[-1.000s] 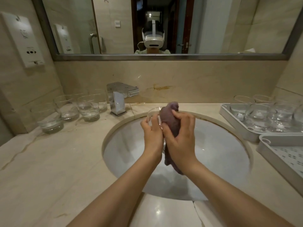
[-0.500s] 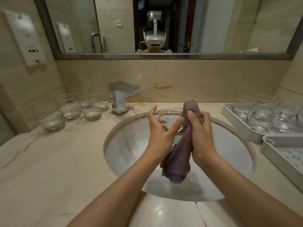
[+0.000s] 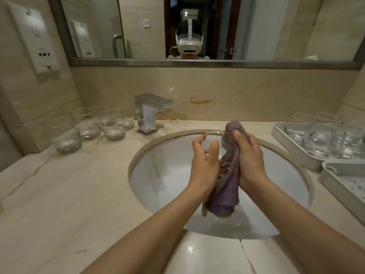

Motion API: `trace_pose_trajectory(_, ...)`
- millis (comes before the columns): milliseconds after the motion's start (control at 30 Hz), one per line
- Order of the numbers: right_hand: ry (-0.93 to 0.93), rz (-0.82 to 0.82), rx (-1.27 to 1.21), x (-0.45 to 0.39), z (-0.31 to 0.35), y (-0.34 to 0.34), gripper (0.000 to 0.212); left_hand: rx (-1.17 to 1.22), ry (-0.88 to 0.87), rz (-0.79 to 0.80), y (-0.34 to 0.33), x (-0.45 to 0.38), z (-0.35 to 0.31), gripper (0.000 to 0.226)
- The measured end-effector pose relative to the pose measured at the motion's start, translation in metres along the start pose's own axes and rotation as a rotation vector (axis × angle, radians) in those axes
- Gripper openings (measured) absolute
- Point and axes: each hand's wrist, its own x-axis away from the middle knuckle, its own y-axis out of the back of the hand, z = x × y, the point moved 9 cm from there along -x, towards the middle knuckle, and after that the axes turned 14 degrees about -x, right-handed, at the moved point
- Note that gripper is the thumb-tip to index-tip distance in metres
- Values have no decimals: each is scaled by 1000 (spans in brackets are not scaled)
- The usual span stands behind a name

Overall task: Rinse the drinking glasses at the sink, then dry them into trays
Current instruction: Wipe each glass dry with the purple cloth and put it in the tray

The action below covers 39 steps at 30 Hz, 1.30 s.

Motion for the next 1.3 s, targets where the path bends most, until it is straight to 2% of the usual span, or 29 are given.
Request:
trace_pose_trajectory(67,-110,-46,-85,-2,-8,7,7,16,15,59,-6,0,2,44)
trace_pose_trajectory(200,-81,-104,-70,2,-9,12,8,-71,108,186,-5,-4,9,68)
trace_pose_trajectory(267,-65,-78,-38,4,-7,9,7,-102,124,163,1,-6,12,81)
trace_pose_trajectory(300,-37,-48,-13,7,-5,5,6,-84,125,120,5,-8,12,80)
trace_pose_trajectory(367,130,49,140,15,7,-8,6,40,137,17,14,-12,13,66)
trace_pose_trajectory(433,418,176,406,32,19,-27,18,183,186,-57,21,-14,16,51)
trace_pose_trajectory(500,644,277,593,47,16,-43,32,219,198,-109,25,-13,17,49)
trace_pose_trajectory(567,705,260,608,47,12,-43,38,184,169,-132,25,-10,13,47)
trace_pose_trajectory(667,548,126,416,28,17,-28,26,109,116,-98,18,-4,6,47)
trace_pose_trajectory(767,231,13,189,8,7,-6,6,12,69,-20,6,-1,4,49)
trace_pose_trajectory(867,-51,-84,-60,-2,-10,11,10,-41,50,88,-6,1,1,51)
trace_pose_trajectory(967,-116,-108,-80,-2,-16,13,11,-117,96,181,-8,-1,5,67)
trace_pose_trajectory(1033,-105,-82,-53,0,-14,10,12,-140,100,147,-1,-3,7,75)
trace_pose_trajectory(1133,43,35,80,9,-1,-6,7,-34,78,17,13,-9,4,64)
trace_pose_trajectory(1233,448,254,426,36,12,-36,16,212,205,-140,25,-12,18,49)
trace_pose_trajectory(1300,590,342,572,46,1,-47,28,325,303,-227,29,-8,31,48)
